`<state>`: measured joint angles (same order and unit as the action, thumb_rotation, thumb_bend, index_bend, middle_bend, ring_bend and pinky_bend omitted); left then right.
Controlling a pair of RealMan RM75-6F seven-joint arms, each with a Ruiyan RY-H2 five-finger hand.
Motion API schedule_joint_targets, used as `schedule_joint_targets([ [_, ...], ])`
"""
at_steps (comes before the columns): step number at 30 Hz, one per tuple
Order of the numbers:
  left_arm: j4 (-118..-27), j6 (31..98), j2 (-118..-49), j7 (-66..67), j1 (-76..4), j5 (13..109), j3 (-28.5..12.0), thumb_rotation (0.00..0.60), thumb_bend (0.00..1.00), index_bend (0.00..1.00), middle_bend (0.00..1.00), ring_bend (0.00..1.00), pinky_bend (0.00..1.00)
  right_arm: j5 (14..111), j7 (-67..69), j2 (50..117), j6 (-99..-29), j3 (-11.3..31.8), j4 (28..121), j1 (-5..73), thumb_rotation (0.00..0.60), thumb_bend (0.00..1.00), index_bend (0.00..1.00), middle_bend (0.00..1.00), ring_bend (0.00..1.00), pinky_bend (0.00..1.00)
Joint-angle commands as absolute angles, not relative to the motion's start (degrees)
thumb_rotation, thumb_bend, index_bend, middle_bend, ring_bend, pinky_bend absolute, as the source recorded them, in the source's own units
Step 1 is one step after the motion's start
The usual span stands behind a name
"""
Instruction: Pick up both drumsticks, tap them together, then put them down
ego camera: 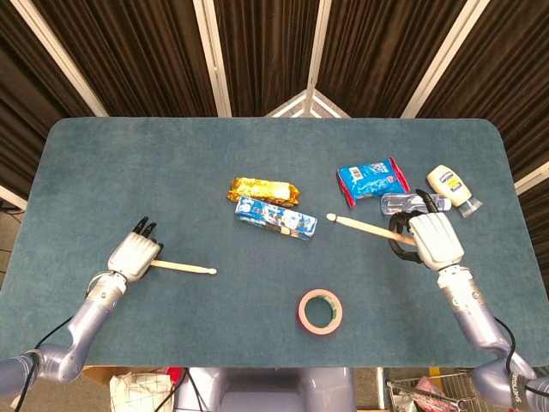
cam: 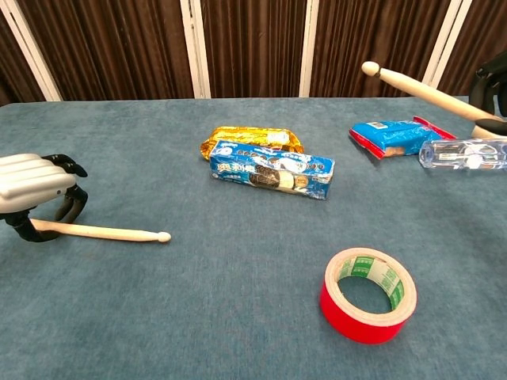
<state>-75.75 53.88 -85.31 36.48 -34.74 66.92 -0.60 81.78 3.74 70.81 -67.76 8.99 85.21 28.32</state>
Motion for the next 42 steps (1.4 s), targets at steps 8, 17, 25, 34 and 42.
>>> schedule_joint_targets([
  [8,-76.1,54.2,-85.2,38.6,-34.7,66.0,-0.2,0.600,0.43,0.55,0.52,0.10,0.04,81.9,3.9,70.8,-67.9,8.8,85.0,28.1,0.600,0.41,0.79,0.66,0.55,0.07],
  [17,-75.9,55.0,-85.7,40.1,-34.7,66.0,0.0,0.600,0.43,0.56,0.54,0.11,0.04,81.9,4.0,71.1,-68.1,8.9,84.3,28.1,0.600,0.41,0.79,0.66,0.55,0.07],
  [25,-75.2,55.1,-86.1,40.8,-34.7,65.6,0.2,0.600,0.43,0.57,0.54,0.11,0.04,82.0,4.5,71.1,-68.2,8.9,84.0,27.9,0.600,0.41,0.79,0.66,0.55,0.07],
  [34,-74.0,55.4,-86.8,40.9,-34.7,66.5,0.5,0.600,0.43,0.57,0.54,0.11,0.04,82.1,4.6,70.9,-68.3,8.9,83.9,27.9,0.600,0.41,0.79,0.66,0.55,0.07],
  [42,-74.4,55.7,-86.7,41.2,-34.6,66.6,0.5,0.600,0.46,0.61,0.56,0.12,0.04,82.1,4.8,71.0,-68.4,8.9,83.6,27.7,0.600,0.41,0.79,0.66,0.55,0.07],
])
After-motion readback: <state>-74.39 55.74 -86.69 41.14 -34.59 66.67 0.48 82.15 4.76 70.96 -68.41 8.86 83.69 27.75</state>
